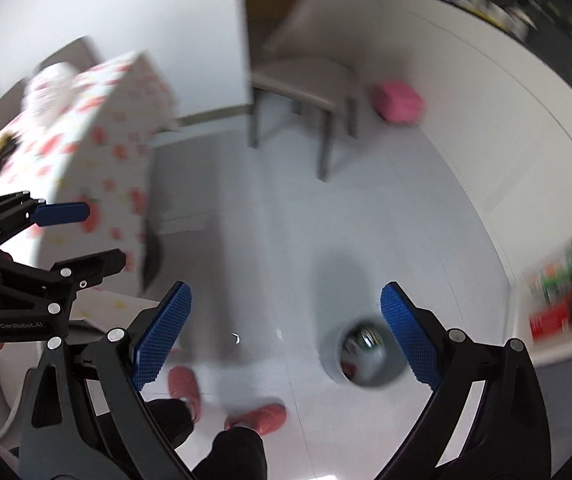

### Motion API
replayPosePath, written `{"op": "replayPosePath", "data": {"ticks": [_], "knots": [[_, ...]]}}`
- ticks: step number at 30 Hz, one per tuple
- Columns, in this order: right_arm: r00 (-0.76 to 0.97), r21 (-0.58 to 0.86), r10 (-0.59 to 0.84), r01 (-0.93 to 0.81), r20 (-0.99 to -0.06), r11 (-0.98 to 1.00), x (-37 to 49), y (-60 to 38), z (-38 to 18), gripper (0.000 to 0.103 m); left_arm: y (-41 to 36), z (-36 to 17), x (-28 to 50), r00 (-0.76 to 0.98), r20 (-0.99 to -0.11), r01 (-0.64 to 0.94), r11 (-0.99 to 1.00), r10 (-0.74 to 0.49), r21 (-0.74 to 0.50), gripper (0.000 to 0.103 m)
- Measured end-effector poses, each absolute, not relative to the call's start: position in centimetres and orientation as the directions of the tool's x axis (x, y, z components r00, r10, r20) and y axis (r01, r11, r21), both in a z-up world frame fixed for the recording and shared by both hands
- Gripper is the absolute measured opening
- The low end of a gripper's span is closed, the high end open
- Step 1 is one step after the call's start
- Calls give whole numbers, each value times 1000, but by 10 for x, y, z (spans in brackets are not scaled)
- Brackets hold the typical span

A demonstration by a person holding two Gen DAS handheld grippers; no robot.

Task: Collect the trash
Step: 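Move both open tools back to the table, then grasp the gold box with the left tool while the right tool grasps the black fringed decoration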

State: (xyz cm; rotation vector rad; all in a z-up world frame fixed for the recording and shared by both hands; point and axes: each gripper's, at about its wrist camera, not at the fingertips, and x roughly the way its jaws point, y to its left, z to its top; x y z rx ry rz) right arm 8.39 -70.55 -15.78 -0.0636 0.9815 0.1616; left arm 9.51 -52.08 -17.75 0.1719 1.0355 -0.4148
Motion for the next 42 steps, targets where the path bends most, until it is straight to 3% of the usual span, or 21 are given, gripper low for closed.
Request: {"op": "replayPosePath", "data": {"ticks": [10, 22, 33, 42], "knots": [[523, 44, 331, -487, -786, 872, 106, -473, -114, 92, -269, -133, 49, 549, -835, 31, 999, -31, -17, 75], [394, 62, 528, -756, -752, 652, 118, -209, -85, 92, -19, -117, 7, 551, -804, -344, 939, 224, 25, 75], [301, 24, 560, -866, -772, 500, 180, -72, -90, 92, 99, -117, 40, 515, -772, -568, 823, 373, 19, 78], [259, 26, 499, -869, -827, 494, 242, -10, -131, 92, 152, -145, 100, 487, -771, -605, 795, 409, 40, 79]]}}
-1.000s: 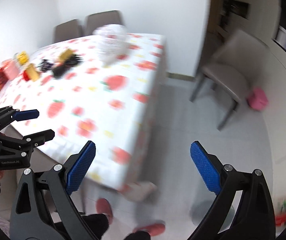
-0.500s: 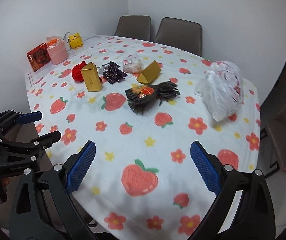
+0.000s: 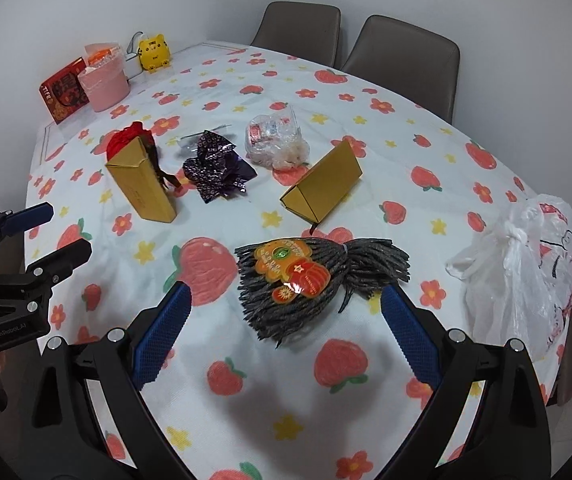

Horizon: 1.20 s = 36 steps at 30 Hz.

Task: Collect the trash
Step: 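Grasp the gold box with the left tool while the right tool grasps the black fringed decoration, then carry the gold box and black decoration in both tools over the grey bin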

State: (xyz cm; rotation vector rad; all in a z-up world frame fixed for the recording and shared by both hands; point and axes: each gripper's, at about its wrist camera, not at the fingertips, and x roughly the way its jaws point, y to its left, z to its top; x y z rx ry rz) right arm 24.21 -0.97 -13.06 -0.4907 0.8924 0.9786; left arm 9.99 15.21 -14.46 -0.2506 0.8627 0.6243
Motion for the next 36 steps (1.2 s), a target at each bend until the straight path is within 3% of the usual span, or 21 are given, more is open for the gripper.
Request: {"op": "replayPosePath", "data": {"ticks": [13, 15, 17, 19, 21, 26, 30, 36], "knots": [[215, 37, 382, -831, -899, 555, 264, 28, -192, 91, 210, -196, 154, 480, -794, -572, 819, 373, 39, 79], [206, 34, 369, -835, -906, 549, 263, 31, -196, 74, 214, -202, 156, 482, -797, -567, 823, 364, 33, 79], [195, 28, 351, -841, -916, 541, 262, 36, -201, 63, 218, -209, 158, 489, -801, -562, 827, 346, 15, 72], [202, 15, 347, -847, -916, 532, 261, 38, -201, 54, 221, -214, 158, 487, -807, -560, 828, 333, 5, 50], [202, 11, 349, -853, -915, 521, 259, 41, -200, 41, 223, -215, 156, 496, -804, -556, 831, 329, -3, 49], [196, 17, 368, -864, -909, 503, 254, 45, -197, 22, 218, -211, 151, 513, -803, -537, 843, 304, -23, 48], [195, 25, 389, -869, -900, 495, 250, 45, -190, 16, 208, -203, 144, 531, -795, -518, 855, 293, -31, 48], [200, 34, 418, -872, -886, 488, 241, 37, -173, 14, 183, -183, 128, 558, -781, -473, 881, 279, -23, 48]]}}
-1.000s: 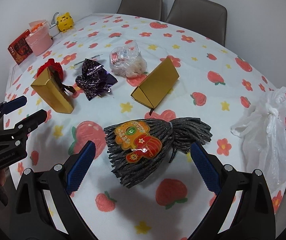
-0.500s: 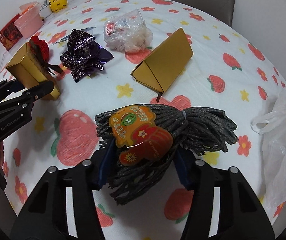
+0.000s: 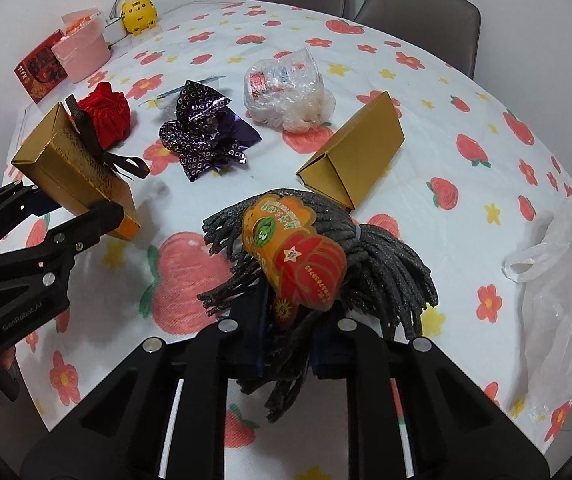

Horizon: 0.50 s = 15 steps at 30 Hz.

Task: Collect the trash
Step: 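Carry the gold box and black decoration in both tools over the grey bin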

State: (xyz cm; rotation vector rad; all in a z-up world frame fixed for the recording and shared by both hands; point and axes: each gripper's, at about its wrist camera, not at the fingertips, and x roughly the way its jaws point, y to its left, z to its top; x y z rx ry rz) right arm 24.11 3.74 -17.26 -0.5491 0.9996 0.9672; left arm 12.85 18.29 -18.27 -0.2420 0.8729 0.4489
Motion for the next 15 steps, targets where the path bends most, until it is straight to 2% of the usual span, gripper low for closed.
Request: {"op": "replayPosePath", "data": {"ticks": [10, 15], "knots": [[268, 30, 460, -839, -847, 544, 222, -16, -128, 14, 132, -148, 110, 606, -766, -346, 938, 217, -8, 48], [329, 26, 448, -783, -831, 622, 216, -56, -115, 14, 94, -138, 115, 636, -759, -225, 974, 136, -15, 48]]}}
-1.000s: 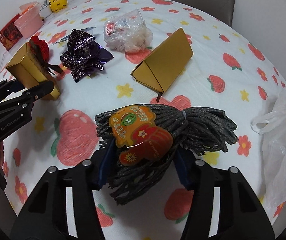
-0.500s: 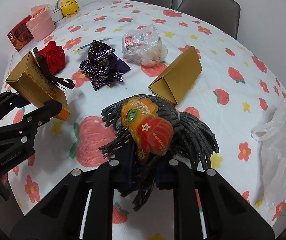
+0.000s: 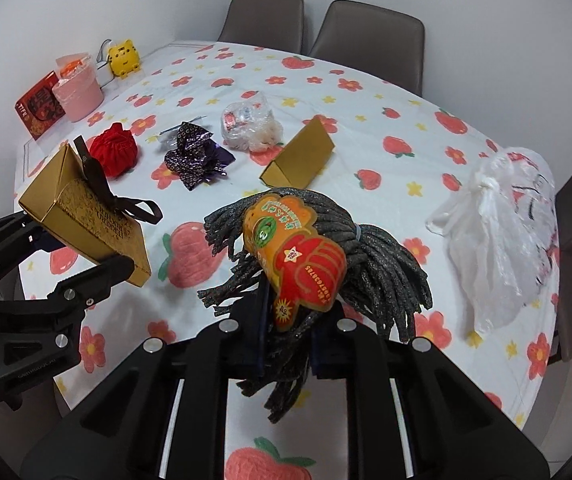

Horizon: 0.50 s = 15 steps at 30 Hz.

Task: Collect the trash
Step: 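Carry the gold box and black decoration in both tools over the grey bin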

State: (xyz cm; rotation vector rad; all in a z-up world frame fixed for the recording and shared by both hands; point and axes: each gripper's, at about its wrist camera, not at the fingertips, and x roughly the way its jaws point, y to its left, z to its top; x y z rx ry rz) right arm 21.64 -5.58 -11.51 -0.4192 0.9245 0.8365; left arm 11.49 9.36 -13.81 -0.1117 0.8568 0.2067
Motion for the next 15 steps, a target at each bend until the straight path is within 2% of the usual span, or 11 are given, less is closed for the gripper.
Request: {"op": "replayPosePath", "data": {"ticks": [7, 15], "knots": [[415, 32, 406, -665, -814, 746, 206, -136, -101, 14, 17, -129, 127, 650, -759, -8, 1000, 11, 8, 48], [523, 36, 325, -488, -788, 872, 187, -276, -84, 14, -119, -115, 140, 646, -749, 248, 968, -147, 24, 48]]}}
